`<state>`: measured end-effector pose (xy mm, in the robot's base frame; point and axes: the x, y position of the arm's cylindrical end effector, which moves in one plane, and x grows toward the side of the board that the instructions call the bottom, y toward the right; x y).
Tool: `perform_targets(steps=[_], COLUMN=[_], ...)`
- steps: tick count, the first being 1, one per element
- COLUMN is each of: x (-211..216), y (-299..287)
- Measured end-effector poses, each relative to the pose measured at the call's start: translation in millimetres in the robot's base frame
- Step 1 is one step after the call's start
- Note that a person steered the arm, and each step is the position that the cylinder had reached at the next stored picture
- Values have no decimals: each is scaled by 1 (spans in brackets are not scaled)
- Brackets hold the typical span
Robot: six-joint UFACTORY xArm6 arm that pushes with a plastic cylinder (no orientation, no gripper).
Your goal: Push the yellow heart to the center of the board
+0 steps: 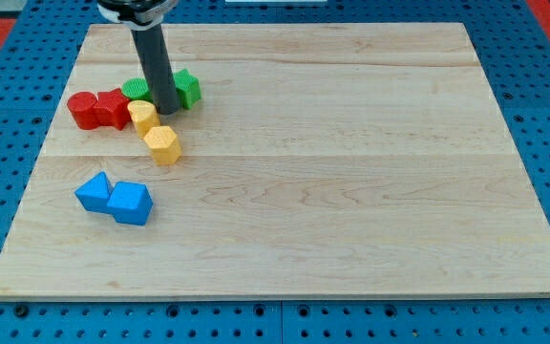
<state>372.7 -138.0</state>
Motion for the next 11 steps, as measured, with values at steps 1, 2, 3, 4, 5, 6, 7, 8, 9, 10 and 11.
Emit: perform_targets(steps=[1, 2, 3, 4, 5, 6, 7, 8, 9, 10, 11], x=[34, 83, 93, 97, 65, 34, 21, 6, 11, 18, 18], y=[66, 69, 36, -26, -50, -66, -81, -30, 19, 47, 47])
